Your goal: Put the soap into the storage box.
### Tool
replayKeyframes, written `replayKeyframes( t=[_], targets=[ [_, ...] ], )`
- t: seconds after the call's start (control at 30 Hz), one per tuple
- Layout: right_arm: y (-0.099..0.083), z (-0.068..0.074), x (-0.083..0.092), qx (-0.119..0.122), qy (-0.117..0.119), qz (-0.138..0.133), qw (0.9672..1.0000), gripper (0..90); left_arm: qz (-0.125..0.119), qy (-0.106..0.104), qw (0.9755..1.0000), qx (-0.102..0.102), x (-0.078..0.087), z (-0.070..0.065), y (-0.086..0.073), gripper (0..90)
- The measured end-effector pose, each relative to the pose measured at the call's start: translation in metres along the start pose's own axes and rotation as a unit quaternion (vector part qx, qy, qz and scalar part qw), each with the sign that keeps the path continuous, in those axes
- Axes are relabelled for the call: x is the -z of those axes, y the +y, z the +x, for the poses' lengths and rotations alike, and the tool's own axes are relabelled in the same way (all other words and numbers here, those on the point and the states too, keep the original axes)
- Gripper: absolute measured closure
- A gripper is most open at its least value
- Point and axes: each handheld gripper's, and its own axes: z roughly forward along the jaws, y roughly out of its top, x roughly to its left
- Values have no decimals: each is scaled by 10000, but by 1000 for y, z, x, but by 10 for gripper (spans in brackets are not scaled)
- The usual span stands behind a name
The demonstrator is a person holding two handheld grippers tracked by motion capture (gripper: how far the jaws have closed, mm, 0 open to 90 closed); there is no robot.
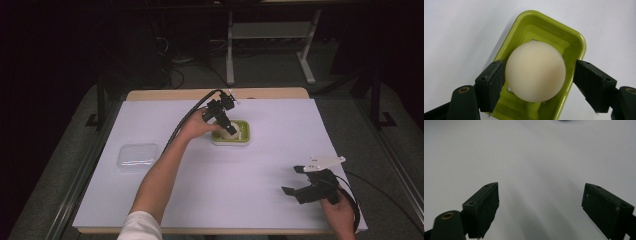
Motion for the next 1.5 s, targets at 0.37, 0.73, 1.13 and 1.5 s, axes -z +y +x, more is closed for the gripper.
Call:
replayKeyframes(
  t=[0.37, 0.73, 1.13, 1.5],
  targets=[
    [-1, 0, 0, -27, -33, 37, 10000, 136, -286, -71, 9996, 23, 15, -8, -12, 243],
    [-1, 1, 1, -34, -47, 43, 10000, 136, -428, -33, 9991, -8, 28, -18, -30, 243],
    [-2, 0, 1, -71, -91, 30, 9999, 136, -459, 4, 9989, -72, 42, -32, -52, 239],
    [-4, 0, 3, -166, -168, 15, 9997, 136, -588, -67, 9982, 46, 53, -42, -80, 221]
  ],
)
